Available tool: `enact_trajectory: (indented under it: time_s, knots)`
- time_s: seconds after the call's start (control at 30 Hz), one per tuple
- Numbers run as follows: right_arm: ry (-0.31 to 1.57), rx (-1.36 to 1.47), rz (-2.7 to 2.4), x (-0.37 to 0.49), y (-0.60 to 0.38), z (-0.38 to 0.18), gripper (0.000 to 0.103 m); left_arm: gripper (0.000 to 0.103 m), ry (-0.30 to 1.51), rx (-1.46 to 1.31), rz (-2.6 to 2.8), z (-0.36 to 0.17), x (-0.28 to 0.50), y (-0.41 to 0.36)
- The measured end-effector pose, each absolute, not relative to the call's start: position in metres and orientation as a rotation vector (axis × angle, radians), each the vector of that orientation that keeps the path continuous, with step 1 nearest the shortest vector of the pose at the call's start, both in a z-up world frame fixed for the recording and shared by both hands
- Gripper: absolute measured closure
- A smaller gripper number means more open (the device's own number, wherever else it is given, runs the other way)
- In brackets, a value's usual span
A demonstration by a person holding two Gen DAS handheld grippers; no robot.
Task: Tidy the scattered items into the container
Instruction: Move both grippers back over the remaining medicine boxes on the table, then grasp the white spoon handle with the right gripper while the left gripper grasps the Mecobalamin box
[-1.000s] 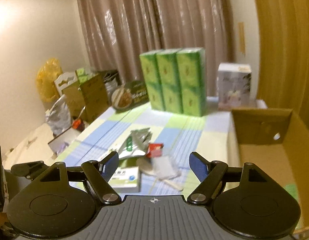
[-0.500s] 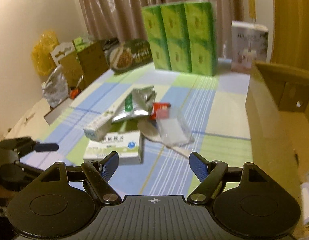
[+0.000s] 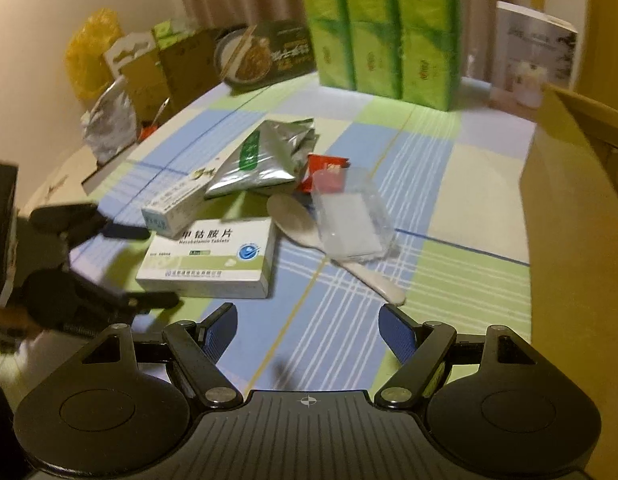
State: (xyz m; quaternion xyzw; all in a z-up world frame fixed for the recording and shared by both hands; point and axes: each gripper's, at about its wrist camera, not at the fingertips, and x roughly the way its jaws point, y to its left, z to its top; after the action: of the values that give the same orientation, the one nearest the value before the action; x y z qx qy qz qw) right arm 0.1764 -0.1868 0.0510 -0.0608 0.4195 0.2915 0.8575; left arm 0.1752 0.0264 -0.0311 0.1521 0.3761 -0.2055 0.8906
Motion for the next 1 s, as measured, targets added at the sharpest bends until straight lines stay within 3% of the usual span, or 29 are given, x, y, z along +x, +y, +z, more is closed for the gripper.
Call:
enact_trajectory:
  time_s: [0.4,0.67,0.7,0.8,1.0]
  knots:
    - [0.922,-0.191,0.588,0.196,-0.184,0.038,0.028,0.017,0.759,0.254,-0.541,-0.037,0.198,0.031]
    - [0.916,-0.210,0.543,0.220,-0.190,0.033,0.028,0.028,0.845,0.200,-0.438,-0.026,0.181,0.020]
    - [0.916,-0.215,0.543,0.223,-0.190,0.032,0.029,0.029,0.861,0.181,-0.419,-0.024,0.176,0.018]
    - [0.912,-0.255,0.561,0.230,-0.187,0.025,0.050,0.034,0.894,0.118,-0.382,-0.019,0.161,0.011]
    - [0.901,-0.331,0.647,0.239,-0.174,0.010,0.059,0.034,0.861,0.179,-0.421,-0.018,0.141,-0.012]
